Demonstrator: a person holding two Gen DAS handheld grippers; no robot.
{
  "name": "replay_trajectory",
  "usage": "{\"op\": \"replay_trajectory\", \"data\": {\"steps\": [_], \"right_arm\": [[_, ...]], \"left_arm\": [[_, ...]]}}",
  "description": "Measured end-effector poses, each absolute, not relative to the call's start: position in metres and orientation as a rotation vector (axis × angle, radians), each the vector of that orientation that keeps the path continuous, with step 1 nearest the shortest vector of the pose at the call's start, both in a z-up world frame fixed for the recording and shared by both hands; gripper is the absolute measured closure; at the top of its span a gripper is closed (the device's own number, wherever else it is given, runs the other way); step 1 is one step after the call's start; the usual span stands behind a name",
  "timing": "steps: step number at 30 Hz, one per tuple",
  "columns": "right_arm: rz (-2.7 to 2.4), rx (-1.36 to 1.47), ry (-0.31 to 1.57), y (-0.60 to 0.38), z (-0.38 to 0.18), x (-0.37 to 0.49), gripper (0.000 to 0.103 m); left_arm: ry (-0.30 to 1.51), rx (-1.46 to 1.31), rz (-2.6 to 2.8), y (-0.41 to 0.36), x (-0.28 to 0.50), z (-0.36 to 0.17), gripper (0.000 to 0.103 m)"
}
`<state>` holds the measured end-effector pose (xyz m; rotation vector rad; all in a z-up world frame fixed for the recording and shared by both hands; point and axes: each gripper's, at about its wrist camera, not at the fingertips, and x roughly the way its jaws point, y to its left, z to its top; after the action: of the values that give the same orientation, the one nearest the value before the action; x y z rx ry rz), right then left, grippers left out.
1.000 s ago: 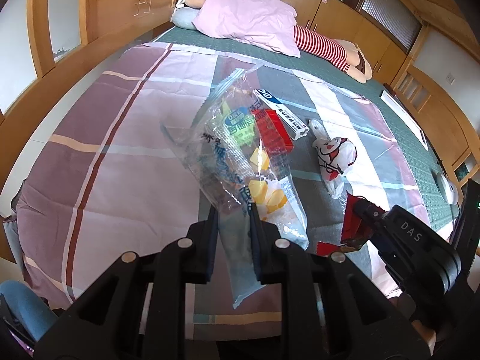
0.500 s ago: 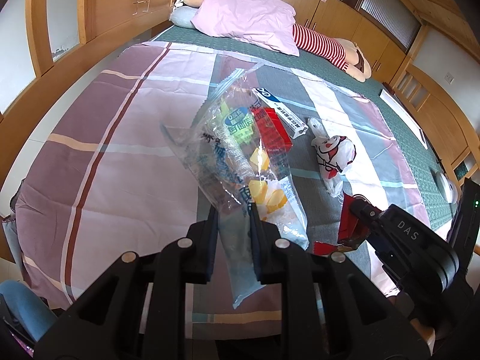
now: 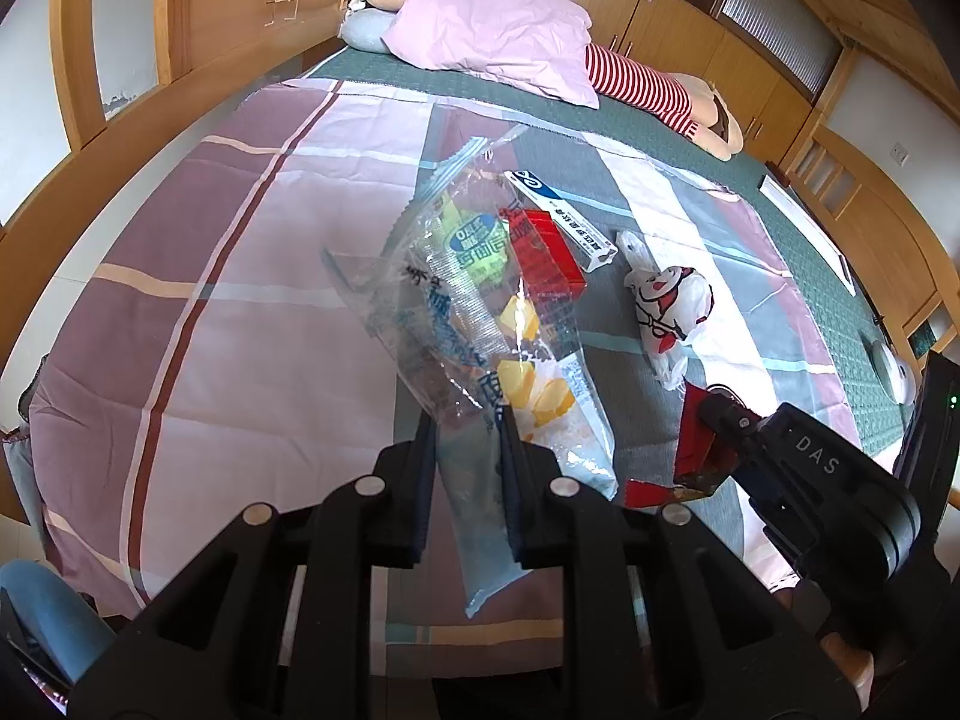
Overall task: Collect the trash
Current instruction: 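Hold the red wrapper in the right tool and the clear snack bag in the left tool, then swing both tools over the wastebasket and open them to drop both items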
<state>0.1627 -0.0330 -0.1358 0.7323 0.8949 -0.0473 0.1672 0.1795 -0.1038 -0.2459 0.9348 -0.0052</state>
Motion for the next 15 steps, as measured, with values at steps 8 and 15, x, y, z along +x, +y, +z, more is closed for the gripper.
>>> {"op": "replay_trajectory", "data": {"steps": [8, 15], "right_arm": [[0.006, 0.723, 0.86, -0.053, -0.107, 0.153, 0.064], [0.126, 0.428, 0.842, -0.11, -0.028, 0.096, 0.064]], "left_arm": [[0.923, -0.319, -0.135, 0.176, 0.169, -0.1, 0.083], [0.936, -0.397, -0.44, 0.144, 0.164, -0.1, 0.083]]}}
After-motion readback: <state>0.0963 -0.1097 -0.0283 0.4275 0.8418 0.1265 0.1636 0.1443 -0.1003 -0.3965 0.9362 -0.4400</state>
